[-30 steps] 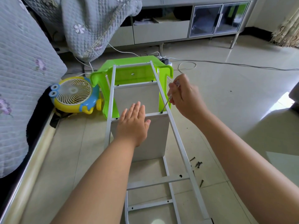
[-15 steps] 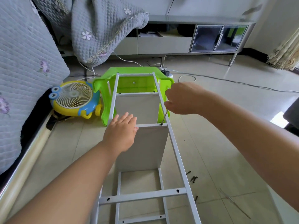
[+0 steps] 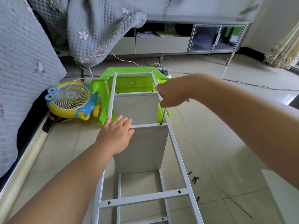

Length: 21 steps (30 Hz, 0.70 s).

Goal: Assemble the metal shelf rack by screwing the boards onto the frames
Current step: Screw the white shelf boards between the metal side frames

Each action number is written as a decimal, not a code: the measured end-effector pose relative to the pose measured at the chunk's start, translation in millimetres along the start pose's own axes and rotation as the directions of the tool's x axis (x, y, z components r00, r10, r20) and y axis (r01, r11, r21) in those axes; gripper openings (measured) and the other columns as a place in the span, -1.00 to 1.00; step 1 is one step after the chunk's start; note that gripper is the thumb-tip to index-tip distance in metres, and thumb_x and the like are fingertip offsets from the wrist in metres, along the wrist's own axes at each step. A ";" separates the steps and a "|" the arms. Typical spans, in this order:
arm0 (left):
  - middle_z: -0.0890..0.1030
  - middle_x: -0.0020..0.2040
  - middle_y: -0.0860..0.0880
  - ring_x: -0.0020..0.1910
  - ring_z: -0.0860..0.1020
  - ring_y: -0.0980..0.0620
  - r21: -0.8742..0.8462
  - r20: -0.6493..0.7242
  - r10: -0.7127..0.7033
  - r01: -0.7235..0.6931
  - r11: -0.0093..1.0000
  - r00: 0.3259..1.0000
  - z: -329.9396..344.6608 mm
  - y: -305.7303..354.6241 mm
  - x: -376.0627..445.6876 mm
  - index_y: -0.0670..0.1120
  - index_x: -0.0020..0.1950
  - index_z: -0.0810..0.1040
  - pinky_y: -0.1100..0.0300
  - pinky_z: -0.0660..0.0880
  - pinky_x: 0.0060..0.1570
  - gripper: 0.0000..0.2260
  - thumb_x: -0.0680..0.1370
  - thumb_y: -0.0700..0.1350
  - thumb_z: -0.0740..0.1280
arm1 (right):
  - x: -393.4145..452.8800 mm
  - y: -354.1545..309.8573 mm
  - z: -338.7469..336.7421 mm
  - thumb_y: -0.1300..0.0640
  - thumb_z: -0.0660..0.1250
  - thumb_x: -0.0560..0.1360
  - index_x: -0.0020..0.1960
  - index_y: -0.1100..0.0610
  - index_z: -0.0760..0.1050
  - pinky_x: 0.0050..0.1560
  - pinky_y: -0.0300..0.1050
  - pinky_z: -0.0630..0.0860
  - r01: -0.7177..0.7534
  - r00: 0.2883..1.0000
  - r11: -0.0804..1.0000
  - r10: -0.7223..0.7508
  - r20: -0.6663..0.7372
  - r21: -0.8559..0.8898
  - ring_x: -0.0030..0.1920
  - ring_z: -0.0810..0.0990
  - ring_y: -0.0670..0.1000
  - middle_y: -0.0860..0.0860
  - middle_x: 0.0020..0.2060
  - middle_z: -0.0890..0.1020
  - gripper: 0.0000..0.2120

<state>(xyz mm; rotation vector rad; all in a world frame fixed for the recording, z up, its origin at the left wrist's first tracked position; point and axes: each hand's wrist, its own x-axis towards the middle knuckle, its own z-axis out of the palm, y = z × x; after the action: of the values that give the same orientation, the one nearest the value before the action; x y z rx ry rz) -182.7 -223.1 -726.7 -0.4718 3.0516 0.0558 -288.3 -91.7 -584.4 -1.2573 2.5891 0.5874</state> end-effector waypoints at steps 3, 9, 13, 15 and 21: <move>0.07 0.53 0.07 0.51 -0.02 0.11 -0.017 0.017 0.003 -0.003 1.000 1.000 -0.6 1.0 -0.6 -0.01 0.51 0.06 0.09 -0.16 0.45 -0.58 0.65 0.01 -0.09 | -4.7 2.4 -0.5 0.20 0.05 0.57 0.06 0.32 0.46 -0.46 -0.22 0.26 0.038 0.999 0.999 -0.038 -0.005 0.023 -0.46 0.41 0.00 0.06 -0.39 0.44 -0.73; 0.11 0.52 0.08 0.51 0.00 0.10 -0.012 0.016 -0.003 0.003 1.000 1.000 0.6 5.0 -0.7 -0.01 0.51 0.08 0.08 -0.15 0.45 -0.59 0.65 -0.01 -0.09 | 0.3 -1.4 10.4 0.11 0.00 0.63 -0.27 0.22 0.37 -0.12 -0.15 0.30 0.015 0.989 0.999 -0.021 -0.144 -0.041 -0.13 0.42 0.13 0.03 -0.37 0.34 -0.64; 0.17 0.50 0.08 0.51 0.02 0.10 -0.022 0.019 -0.006 0.007 1.000 1.000 0.1 5.5 -1.2 -0.02 0.49 0.12 0.07 -0.14 0.46 -0.61 0.66 -0.03 -0.08 | -6.7 1.7 4.9 0.06 0.09 0.58 -0.09 0.20 0.39 -0.32 -0.18 0.33 0.011 0.999 0.998 -0.014 -0.044 -0.062 -0.29 0.42 0.05 0.04 -0.23 0.44 -0.77; 0.19 0.49 0.08 0.51 0.03 0.10 -0.029 0.024 -0.005 0.005 1.000 1.000 -1.5 5.8 -1.6 -0.01 0.48 0.15 0.08 -0.14 0.45 -0.62 0.66 -0.03 -0.07 | -7.8 3.0 2.4 0.12 0.12 0.57 0.00 0.22 0.40 -0.39 -0.20 0.27 0.053 0.998 0.998 -0.053 -0.015 -0.046 -0.24 0.46 0.08 0.06 -0.21 0.45 -0.82; 0.24 0.47 0.07 0.50 0.06 0.10 -0.031 0.032 -0.010 0.011 0.999 0.999 -3.5 7.9 -1.8 -0.02 0.43 0.22 0.07 -0.12 0.45 -0.65 0.66 -0.03 -0.05 | -1.2 -1.3 8.7 0.14 0.05 0.62 -0.27 0.22 0.36 -0.37 -0.18 0.25 0.013 0.998 0.985 -0.024 -0.058 -0.170 -0.13 0.40 0.09 0.05 -0.34 0.38 -0.67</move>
<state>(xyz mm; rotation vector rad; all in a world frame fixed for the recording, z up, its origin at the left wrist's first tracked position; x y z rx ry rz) -183.5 -215.2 -722.9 -0.4837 3.0209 0.1092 -286.4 -87.8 -592.1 -1.3680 2.6191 0.7941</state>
